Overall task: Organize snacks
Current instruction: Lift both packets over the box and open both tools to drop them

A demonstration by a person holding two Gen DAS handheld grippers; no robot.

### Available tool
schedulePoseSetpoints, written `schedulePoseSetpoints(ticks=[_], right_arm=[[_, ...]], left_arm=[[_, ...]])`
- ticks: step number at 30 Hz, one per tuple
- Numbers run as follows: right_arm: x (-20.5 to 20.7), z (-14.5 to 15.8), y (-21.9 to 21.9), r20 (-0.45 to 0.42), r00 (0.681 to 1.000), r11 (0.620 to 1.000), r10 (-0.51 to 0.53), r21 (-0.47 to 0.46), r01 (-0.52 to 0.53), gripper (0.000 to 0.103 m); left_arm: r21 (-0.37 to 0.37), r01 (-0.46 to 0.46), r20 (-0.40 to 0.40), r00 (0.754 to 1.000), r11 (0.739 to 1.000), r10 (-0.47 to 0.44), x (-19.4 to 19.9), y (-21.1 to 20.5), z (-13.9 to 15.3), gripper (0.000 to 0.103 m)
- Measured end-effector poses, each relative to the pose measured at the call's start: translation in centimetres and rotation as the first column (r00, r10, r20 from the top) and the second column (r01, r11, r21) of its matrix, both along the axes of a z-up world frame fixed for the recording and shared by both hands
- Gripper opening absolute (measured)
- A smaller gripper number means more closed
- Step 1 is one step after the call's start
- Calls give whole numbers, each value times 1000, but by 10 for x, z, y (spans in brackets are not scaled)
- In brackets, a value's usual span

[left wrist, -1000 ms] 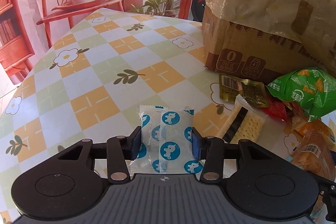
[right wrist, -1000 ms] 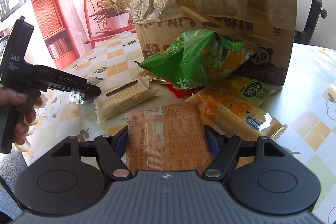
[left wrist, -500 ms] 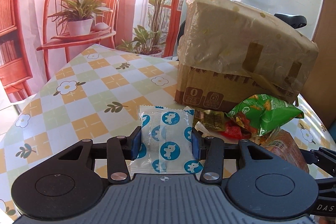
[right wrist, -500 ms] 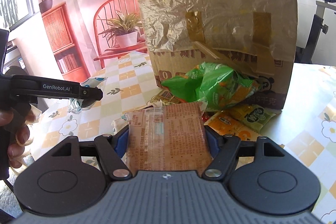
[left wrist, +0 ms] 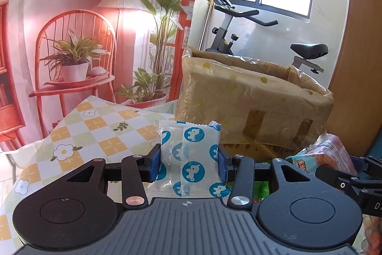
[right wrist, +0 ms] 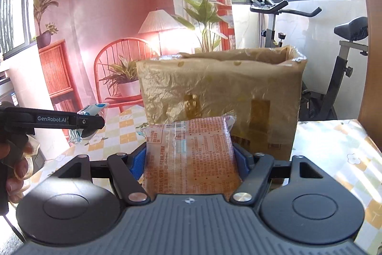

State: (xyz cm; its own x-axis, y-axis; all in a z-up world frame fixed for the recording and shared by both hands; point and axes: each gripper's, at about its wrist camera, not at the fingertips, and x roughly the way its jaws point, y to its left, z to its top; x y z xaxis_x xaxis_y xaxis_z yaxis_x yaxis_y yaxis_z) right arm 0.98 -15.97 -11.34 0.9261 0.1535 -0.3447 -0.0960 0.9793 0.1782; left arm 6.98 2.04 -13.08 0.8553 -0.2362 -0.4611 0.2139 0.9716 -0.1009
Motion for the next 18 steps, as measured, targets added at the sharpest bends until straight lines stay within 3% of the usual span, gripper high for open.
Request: schedulePoseSetpoints(ticks=[10, 18], right_arm=[[40, 59, -46, 127, 989, 996, -71, -35, 76, 72], [108, 78, -69, 113, 990, 995, -87, -27, 91, 72]], left_arm=[[-8, 46, 86, 995, 999, -46, 32, -29, 50, 49], [-1, 92, 113, 989, 996, -91, 99, -61, 79, 49]])
